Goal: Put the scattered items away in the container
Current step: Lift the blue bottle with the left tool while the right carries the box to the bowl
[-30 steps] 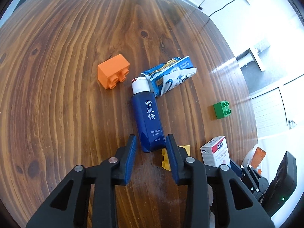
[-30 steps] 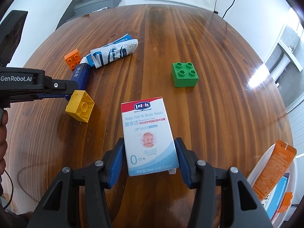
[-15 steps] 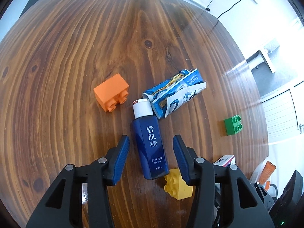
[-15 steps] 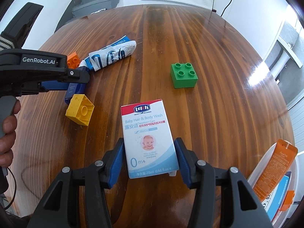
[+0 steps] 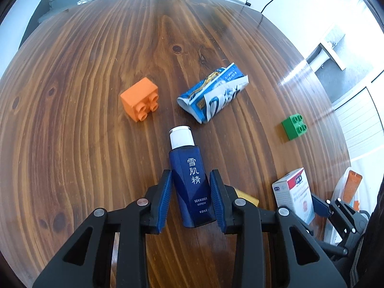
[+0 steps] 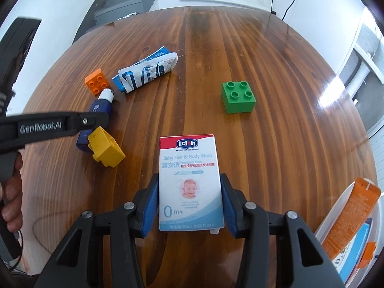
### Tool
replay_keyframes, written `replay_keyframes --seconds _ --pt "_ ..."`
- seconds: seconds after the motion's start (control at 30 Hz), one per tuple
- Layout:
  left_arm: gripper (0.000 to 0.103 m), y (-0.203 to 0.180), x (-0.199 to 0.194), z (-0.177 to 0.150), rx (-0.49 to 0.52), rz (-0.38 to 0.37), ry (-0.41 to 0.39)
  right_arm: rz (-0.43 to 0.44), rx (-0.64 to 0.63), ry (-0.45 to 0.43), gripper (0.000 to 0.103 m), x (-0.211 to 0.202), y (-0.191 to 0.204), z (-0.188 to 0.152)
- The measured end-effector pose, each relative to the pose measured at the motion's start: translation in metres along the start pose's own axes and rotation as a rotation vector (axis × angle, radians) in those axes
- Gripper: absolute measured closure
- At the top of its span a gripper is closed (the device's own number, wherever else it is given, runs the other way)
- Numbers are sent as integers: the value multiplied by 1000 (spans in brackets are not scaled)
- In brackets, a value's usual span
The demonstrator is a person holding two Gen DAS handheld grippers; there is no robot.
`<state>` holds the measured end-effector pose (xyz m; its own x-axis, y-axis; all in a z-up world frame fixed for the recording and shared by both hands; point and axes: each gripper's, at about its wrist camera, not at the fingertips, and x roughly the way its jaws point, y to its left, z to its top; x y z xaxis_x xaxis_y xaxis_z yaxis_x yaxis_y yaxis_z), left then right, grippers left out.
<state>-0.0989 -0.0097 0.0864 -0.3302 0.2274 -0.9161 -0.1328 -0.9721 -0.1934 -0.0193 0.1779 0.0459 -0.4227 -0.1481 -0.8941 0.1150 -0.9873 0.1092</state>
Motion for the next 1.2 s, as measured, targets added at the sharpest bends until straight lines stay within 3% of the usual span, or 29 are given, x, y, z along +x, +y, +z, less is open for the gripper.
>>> replay_keyframes --seconds 0.37,0.47,0.67,0.97,1.0,1.13,1.2 --pt "71 -19 -32 -36 56 -24 -30 15 23 -49 52 -36 -9 -8" --pt "77 -28 -37 -40 75 -36 -41 9 37 -72 52 -51 -16 -16" --pt "78 -47 -47 -53 117 -51 -59 -6 72 -120 52 -70 -31 -32" --pt "77 -46 -42 -61 80 -52 -46 -42 122 -167 52 -95 -53 -50" --pt "76 -44 -38 -62 69 -53 -33 -46 129 -172 52 -97 -56 -51" --pt "56 -39 -29 -68 37 -28 -18 -69 163 -191 52 -106 -69 -57" --pt "53 -37 -26 -71 30 -20 -15 -81 187 -194 52 -109 -78 -60"
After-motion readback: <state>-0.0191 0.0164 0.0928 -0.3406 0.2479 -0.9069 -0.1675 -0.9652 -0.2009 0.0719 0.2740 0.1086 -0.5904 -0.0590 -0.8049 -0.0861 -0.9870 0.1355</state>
